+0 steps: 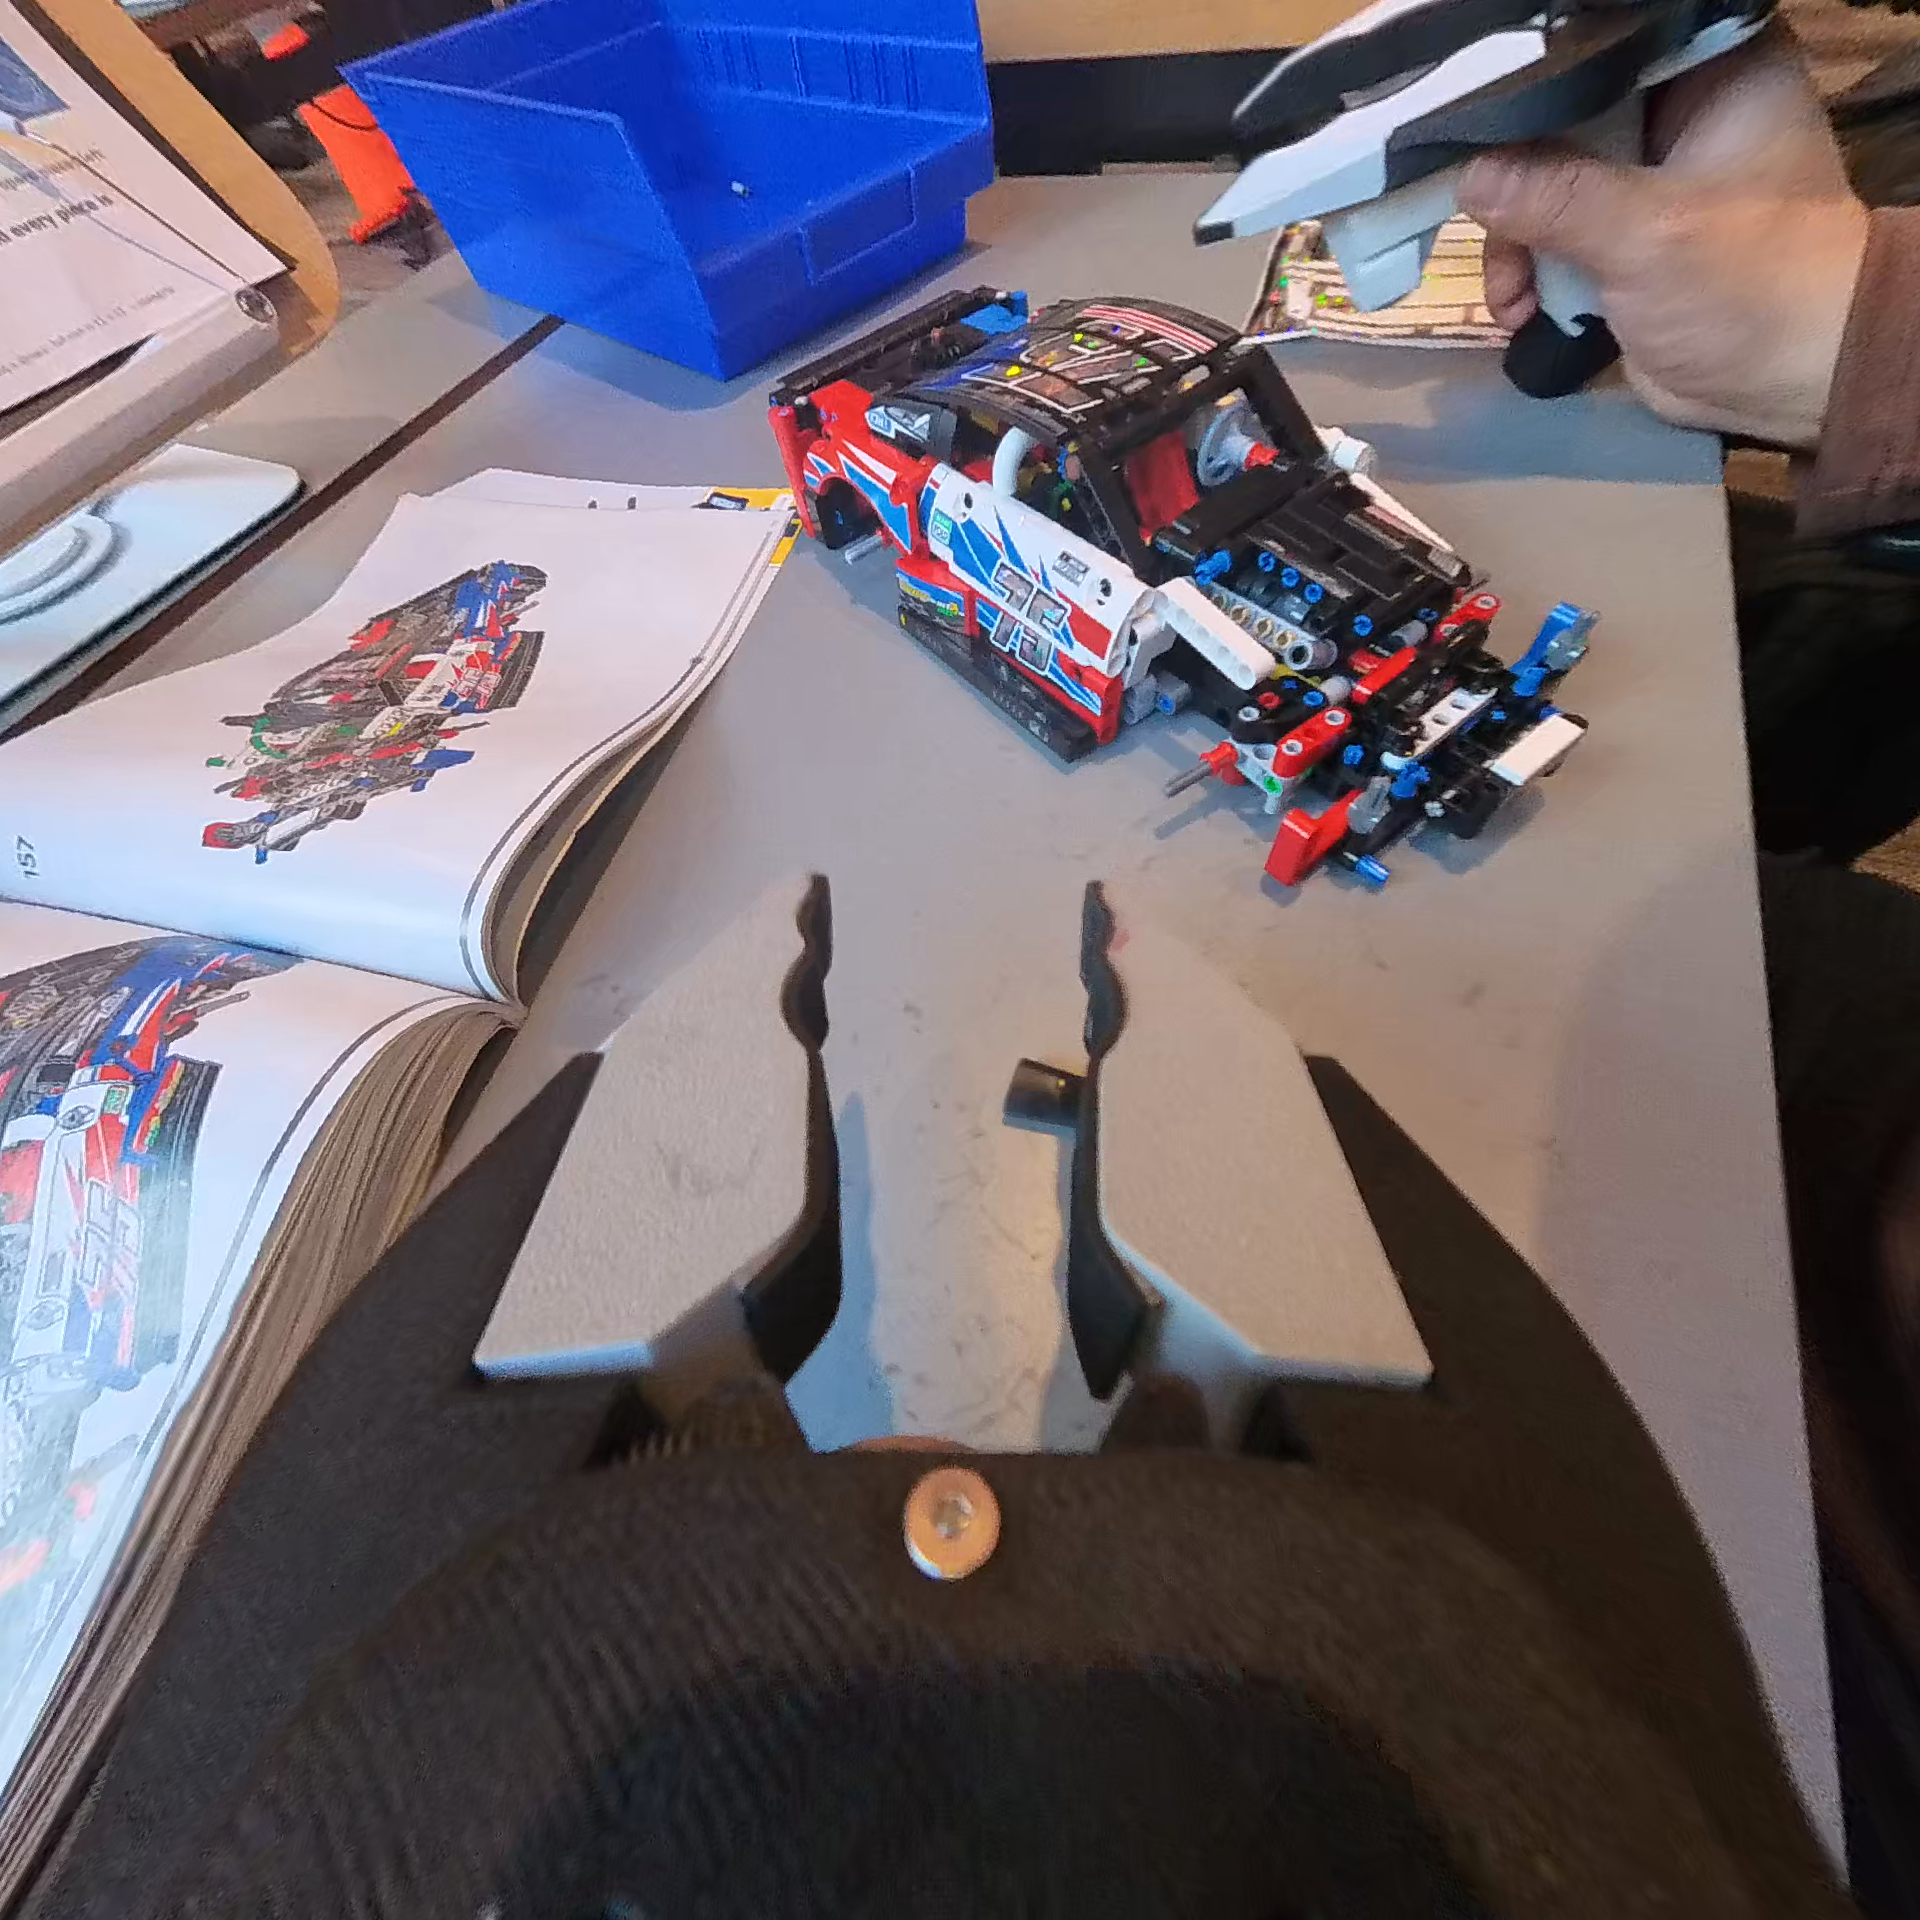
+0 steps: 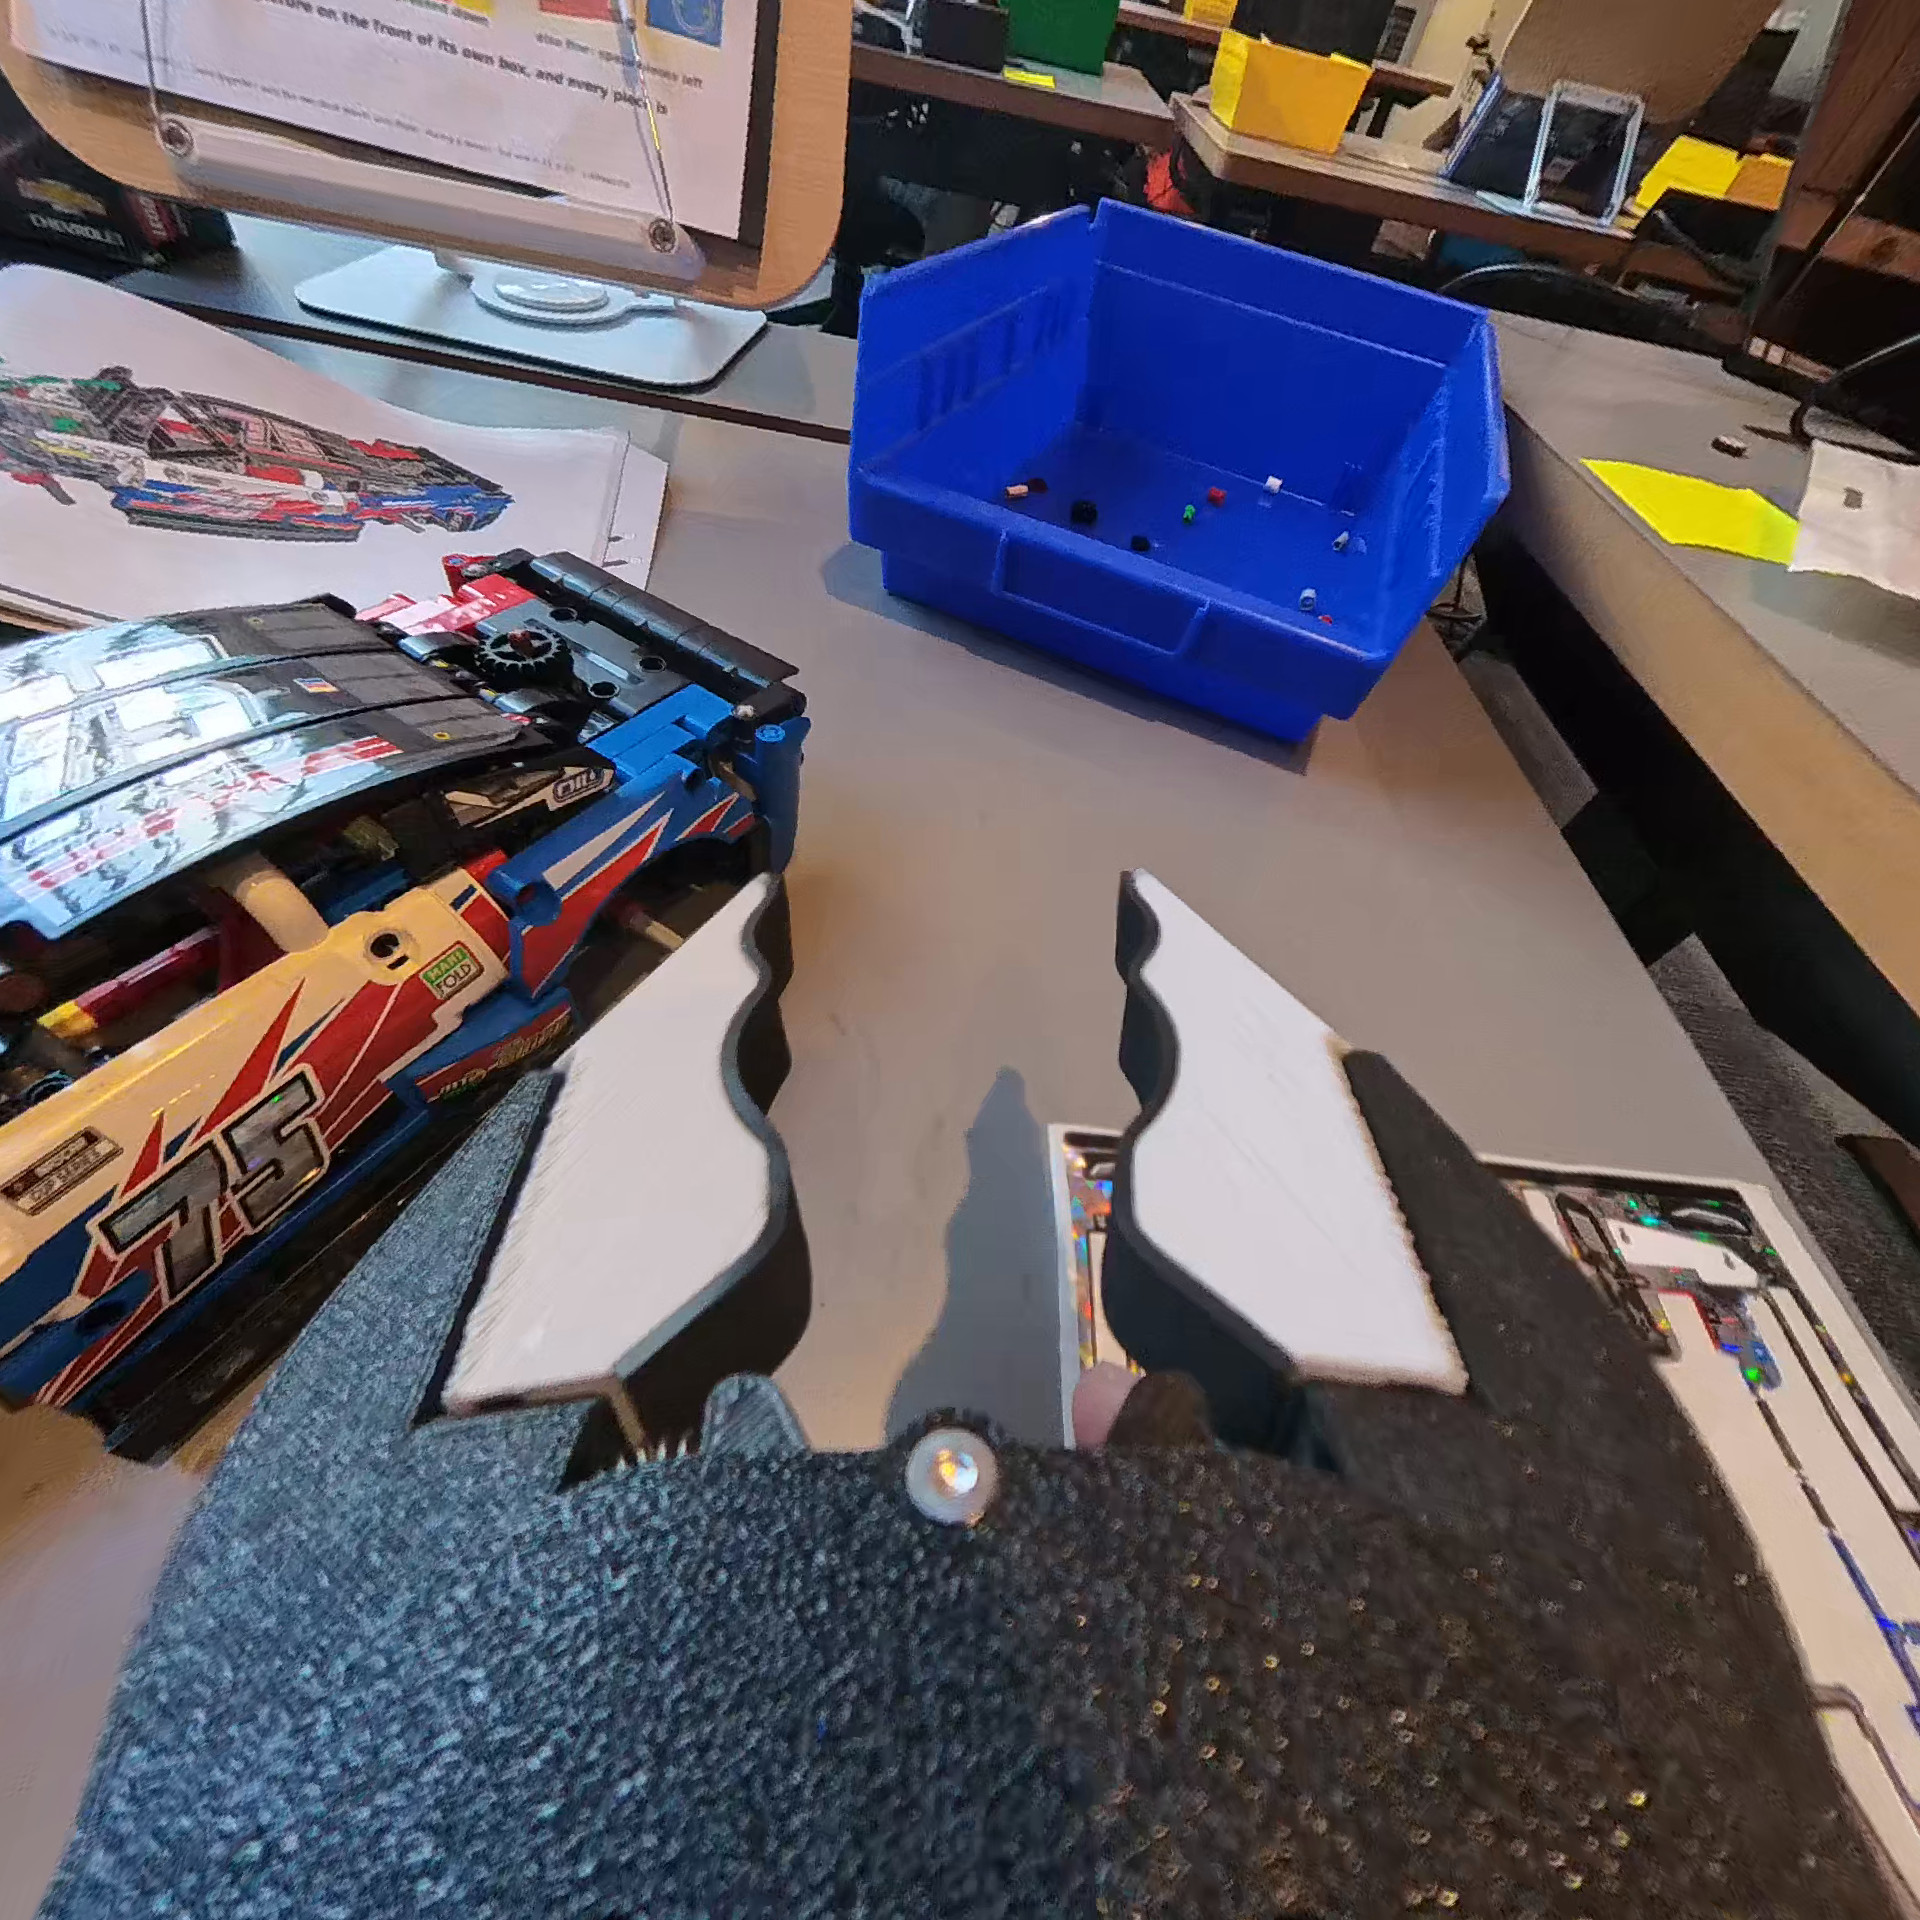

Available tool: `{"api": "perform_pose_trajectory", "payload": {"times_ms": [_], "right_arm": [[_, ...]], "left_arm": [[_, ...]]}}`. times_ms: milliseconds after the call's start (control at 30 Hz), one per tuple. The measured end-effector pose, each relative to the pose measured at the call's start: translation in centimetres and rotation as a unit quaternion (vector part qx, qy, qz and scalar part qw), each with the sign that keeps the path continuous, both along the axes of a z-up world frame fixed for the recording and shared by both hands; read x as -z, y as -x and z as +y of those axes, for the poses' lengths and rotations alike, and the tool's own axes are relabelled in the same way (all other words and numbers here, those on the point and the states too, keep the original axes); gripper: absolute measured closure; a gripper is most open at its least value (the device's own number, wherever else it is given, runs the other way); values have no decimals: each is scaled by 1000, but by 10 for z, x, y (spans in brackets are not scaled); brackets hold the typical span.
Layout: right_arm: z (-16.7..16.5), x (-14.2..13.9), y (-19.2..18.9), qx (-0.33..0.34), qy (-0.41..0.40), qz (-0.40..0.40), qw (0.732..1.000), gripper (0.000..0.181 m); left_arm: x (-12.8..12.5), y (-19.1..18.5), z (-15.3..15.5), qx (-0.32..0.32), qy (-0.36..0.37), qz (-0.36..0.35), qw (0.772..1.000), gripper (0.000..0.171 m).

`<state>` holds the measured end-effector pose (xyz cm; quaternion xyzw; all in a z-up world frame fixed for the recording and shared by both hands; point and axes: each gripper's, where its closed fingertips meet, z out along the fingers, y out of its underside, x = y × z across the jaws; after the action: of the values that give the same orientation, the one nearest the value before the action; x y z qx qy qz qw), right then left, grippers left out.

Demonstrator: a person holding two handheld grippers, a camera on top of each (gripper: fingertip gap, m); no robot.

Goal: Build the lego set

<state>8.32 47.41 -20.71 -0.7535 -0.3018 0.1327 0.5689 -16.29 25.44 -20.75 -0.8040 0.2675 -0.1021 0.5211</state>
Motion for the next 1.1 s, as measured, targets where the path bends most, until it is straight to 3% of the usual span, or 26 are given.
{"api": "perform_pose_trajectory", "payload": {"times_ms": [400, 600, 1100], "right_arm": [[3, -3, 3, 2, -9, 2, 1000, 118], [5, 3, 5, -5, 11, -2, 1000, 116], [4, 5, 7, -7, 7, -15, 1000, 111]], "left_arm": [[11, -11, 1, 18, 19, 7, 1000, 126], [27, 6, 15, -35, 19, 56, 998, 117], [21, 3, 17, -41, 7, 44, 998, 114]]}}
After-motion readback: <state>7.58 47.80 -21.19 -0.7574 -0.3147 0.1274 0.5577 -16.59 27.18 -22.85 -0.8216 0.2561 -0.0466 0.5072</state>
